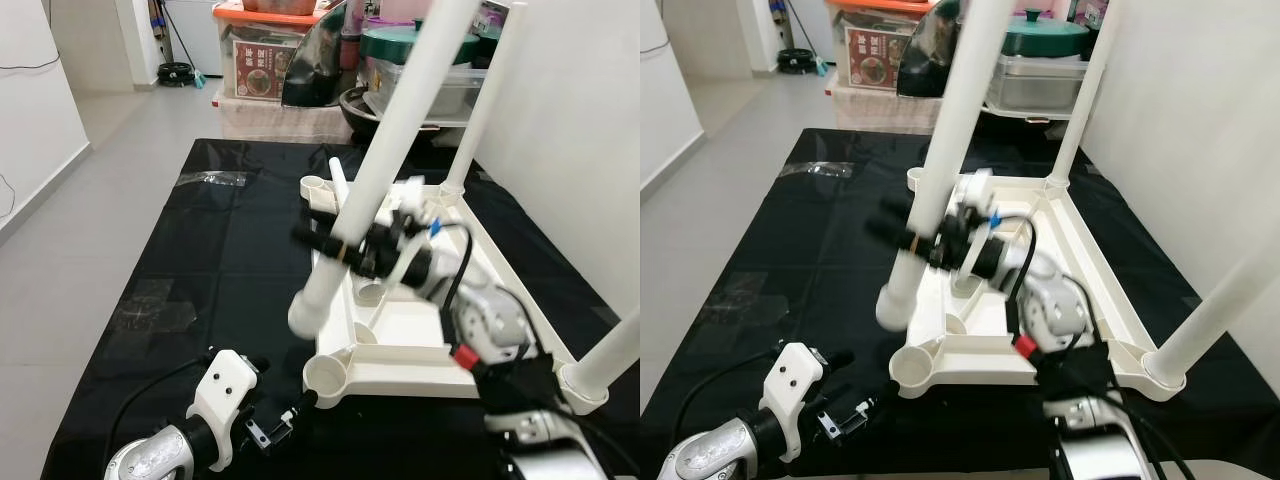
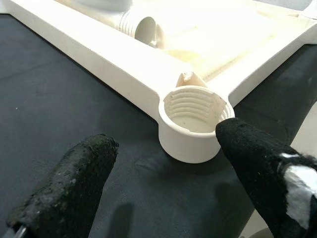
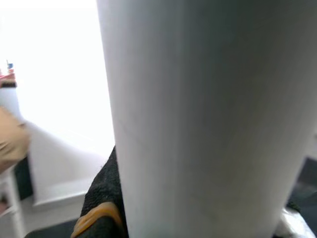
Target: Building children table
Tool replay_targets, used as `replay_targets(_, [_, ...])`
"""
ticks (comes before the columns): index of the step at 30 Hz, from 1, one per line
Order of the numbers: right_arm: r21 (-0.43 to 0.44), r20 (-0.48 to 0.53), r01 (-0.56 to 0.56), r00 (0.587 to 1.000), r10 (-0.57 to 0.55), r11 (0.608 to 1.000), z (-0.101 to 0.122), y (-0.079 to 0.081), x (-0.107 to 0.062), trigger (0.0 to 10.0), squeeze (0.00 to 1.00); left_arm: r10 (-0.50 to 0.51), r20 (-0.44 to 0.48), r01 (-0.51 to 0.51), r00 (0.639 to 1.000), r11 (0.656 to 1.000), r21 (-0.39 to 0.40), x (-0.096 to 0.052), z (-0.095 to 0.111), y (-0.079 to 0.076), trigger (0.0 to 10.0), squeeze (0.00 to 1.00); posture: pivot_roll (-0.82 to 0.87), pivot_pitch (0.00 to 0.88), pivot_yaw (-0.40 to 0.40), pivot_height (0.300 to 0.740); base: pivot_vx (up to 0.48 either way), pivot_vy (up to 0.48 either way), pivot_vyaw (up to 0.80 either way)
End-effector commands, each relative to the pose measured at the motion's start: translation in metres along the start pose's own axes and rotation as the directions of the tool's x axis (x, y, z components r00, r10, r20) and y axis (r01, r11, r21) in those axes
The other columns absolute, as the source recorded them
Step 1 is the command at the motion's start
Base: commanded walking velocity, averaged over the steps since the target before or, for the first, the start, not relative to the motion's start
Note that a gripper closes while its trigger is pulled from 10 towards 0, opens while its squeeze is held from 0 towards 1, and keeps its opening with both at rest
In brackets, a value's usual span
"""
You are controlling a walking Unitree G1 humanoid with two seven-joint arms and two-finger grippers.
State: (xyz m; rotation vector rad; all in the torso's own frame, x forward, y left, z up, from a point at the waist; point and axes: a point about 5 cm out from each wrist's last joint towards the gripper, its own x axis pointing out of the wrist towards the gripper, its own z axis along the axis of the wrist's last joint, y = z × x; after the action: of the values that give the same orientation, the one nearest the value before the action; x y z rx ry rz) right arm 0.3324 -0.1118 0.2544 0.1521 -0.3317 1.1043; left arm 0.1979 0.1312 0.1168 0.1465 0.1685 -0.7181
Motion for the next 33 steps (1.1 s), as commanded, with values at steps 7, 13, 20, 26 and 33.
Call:
replay_targets(7, [-0.016, 0.130, 0.069, 0.989, -0.066, 0.998, 0.026, 0.001, 0.000, 0.0, 0.00, 0.019, 0.019, -0.019, 1.000, 1.000, -0.012, 0.001, 0.003, 0.004, 10.0, 0.00, 0.09, 0.000, -0.095, 0.740, 0.000, 0.000, 0.00])
replay_targets(13, [-0.033, 0.156, 0.204, 0.968, -0.197, 0.978, 0.023, 0.004, -0.004, 0.0, 0.00, 0.053, 0.047, -0.052, 0.997, 0.999, -0.008, 0.006, 0.006, 0.008, 10.0, 0.00, 0.08, 0.000, -0.091, 0.740, 0.000, 0.000, 0.00])
replay_targets(20, [-0.028, 0.164, 0.265, 0.952, -0.257, 0.964, 0.020, 0.005, -0.005, 0.0, 0.00, 0.074, 0.076, -0.074, 0.994, 0.997, -0.005, 0.008, 0.011, 0.011, 10.0, 0.00, 0.08, 0.000, -0.088, 0.740, 0.000, -0.278, 0.57])
replay_targets(26, [-0.021, 0.157, 0.264, 0.953, -0.258, 0.964, 0.018, 0.007, -0.003, 0.0, 0.00, 0.086, 0.087, -0.086, 0.993, 0.996, 0.000, 0.011, 0.013, 0.012, 10.0, 0.00, 0.08, 0.000, -0.095, 0.740, 0.000, -0.472, 0.80])
replay_targets(33, [-0.006, 0.160, 0.264, 0.952, -0.260, 0.964, 0.020, 0.007, 0.000, 0.0, 0.00, 0.108, 0.105, -0.105, 0.989, 0.994, -0.030, 0.010, 0.014, 0.011, 10.0, 0.00, 0.09, 0.000, -0.102, 0.740, 0.000, -0.202, 0.67])
